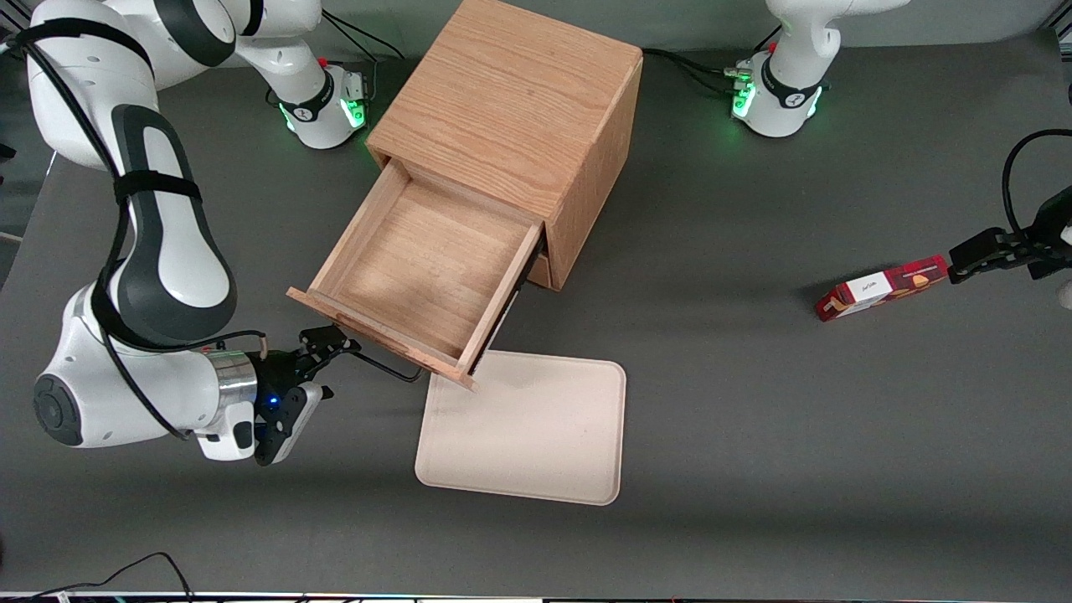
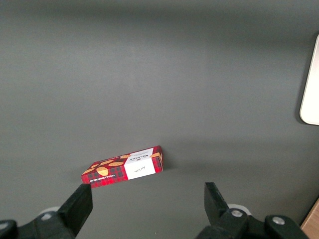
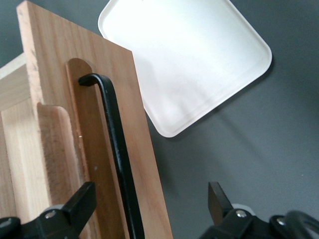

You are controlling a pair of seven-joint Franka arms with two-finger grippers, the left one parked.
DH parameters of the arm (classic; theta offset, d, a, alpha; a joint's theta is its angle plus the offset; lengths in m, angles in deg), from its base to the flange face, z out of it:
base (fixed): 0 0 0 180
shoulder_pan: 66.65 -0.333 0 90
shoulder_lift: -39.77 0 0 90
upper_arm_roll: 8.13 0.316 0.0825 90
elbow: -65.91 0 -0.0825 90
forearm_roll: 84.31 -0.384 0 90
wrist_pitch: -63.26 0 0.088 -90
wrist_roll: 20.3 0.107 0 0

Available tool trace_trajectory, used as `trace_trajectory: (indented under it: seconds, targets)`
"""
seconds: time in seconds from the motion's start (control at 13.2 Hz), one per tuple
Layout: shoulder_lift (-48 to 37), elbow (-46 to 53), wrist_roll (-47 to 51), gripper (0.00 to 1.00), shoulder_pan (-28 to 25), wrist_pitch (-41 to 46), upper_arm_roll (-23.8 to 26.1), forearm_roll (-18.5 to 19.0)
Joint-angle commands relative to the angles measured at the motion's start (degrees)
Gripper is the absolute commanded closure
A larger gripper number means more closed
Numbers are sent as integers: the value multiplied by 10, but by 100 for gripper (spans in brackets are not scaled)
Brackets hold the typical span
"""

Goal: Close top drawer
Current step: 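Press the right gripper against the drawer front, pushing it into the cabinet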

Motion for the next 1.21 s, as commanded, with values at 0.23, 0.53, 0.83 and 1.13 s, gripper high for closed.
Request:
trace_trajectory:
  seconds: [0.23, 0.53, 0.83, 1.13]
  targets:
    - [21, 18, 7, 0, -21, -1, 3, 47]
    - [25, 13, 9, 0, -27, -15, 3, 68]
    - [24, 0, 29, 0, -27, -33, 14, 82]
    - [24, -4, 37, 0, -27, -34, 31, 101]
